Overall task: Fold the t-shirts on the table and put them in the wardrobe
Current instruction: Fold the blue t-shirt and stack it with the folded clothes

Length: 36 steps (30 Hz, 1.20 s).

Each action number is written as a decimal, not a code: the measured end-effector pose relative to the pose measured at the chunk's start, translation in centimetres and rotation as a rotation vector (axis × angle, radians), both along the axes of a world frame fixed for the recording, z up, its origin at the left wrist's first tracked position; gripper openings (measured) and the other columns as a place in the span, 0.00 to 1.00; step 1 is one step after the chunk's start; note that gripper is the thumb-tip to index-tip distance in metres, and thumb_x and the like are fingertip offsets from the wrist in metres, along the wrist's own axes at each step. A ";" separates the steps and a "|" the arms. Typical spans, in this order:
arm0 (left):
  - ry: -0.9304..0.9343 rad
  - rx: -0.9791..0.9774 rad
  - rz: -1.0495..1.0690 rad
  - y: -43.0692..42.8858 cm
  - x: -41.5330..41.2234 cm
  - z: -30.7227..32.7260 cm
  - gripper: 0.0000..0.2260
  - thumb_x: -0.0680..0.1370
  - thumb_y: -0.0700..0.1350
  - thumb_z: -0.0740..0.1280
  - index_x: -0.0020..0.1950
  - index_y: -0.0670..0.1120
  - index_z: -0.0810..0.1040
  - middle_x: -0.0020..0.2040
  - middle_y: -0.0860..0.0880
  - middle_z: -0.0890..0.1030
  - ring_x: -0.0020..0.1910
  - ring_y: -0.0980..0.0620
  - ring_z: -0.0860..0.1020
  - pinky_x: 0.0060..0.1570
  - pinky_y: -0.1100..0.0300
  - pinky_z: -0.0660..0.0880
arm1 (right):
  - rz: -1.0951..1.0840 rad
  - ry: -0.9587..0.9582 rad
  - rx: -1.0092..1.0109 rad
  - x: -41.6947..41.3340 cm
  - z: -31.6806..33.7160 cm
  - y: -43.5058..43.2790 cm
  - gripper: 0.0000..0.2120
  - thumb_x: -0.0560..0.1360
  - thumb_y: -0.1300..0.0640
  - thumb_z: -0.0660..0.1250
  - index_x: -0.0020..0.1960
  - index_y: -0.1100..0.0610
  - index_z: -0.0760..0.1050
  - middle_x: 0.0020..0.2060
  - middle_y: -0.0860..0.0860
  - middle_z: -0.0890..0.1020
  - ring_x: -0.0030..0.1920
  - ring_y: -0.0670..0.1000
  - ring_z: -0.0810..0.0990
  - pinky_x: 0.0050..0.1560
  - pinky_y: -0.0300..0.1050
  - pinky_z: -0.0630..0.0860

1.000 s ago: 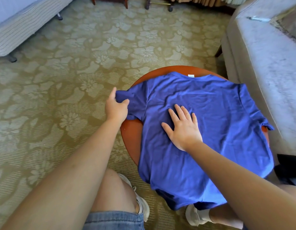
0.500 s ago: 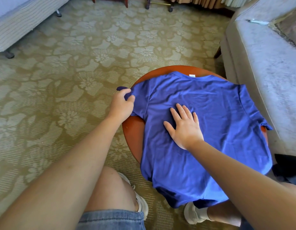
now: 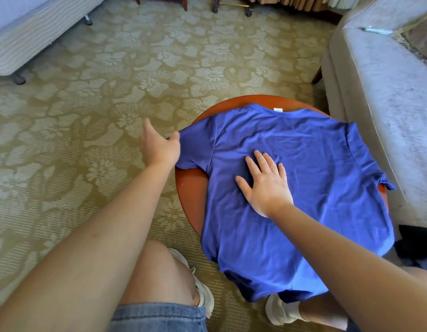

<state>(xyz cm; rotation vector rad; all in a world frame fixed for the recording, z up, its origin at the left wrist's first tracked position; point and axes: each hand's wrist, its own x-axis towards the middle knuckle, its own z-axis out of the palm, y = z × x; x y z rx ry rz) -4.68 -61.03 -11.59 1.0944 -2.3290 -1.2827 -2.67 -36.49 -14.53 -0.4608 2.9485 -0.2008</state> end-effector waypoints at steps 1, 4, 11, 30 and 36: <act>-0.115 0.106 -0.017 -0.1 0.0 -0.6 0.38 0.77 0.56 0.68 0.79 0.45 0.52 0.77 0.43 0.62 0.74 0.43 0.64 0.69 0.51 0.64 | 0.002 0.003 -0.001 0.0 0.0 0.0 0.32 0.80 0.36 0.46 0.79 0.50 0.50 0.79 0.48 0.48 0.79 0.51 0.43 0.78 0.56 0.42; -0.284 0.514 -0.086 -0.4 0.1 -1.8 0.48 0.65 0.72 0.68 0.78 0.48 0.59 0.75 0.48 0.66 0.71 0.44 0.68 0.69 0.47 0.67 | 0.002 0.009 -0.007 0.0 -0.1 0.0 0.32 0.80 0.36 0.46 0.79 0.50 0.51 0.79 0.49 0.48 0.79 0.51 0.43 0.78 0.56 0.43; 0.042 0.584 -0.146 0.3 -0.1 -1.8 0.35 0.78 0.44 0.69 0.79 0.54 0.54 0.77 0.50 0.62 0.73 0.49 0.67 0.70 0.50 0.68 | 0.007 0.015 -0.006 -0.1 -0.2 0.0 0.34 0.78 0.35 0.44 0.79 0.50 0.51 0.79 0.49 0.49 0.79 0.52 0.44 0.78 0.57 0.43; -0.129 -0.222 -0.416 1.6 -1.9 3.9 0.34 0.81 0.41 0.63 0.80 0.45 0.46 0.80 0.45 0.45 0.78 0.45 0.52 0.69 0.57 0.61 | 0.029 -0.065 0.082 -1.0 0.0 0.9 0.34 0.79 0.33 0.41 0.80 0.48 0.41 0.79 0.48 0.40 0.78 0.51 0.37 0.76 0.59 0.40; -0.236 -0.318 -0.440 1.0 -1.1 2.0 0.33 0.81 0.42 0.64 0.80 0.45 0.48 0.80 0.43 0.48 0.76 0.42 0.59 0.68 0.55 0.64 | 0.025 -0.063 0.100 -0.8 -0.1 0.7 0.35 0.79 0.34 0.40 0.80 0.50 0.40 0.79 0.49 0.39 0.78 0.52 0.36 0.76 0.60 0.41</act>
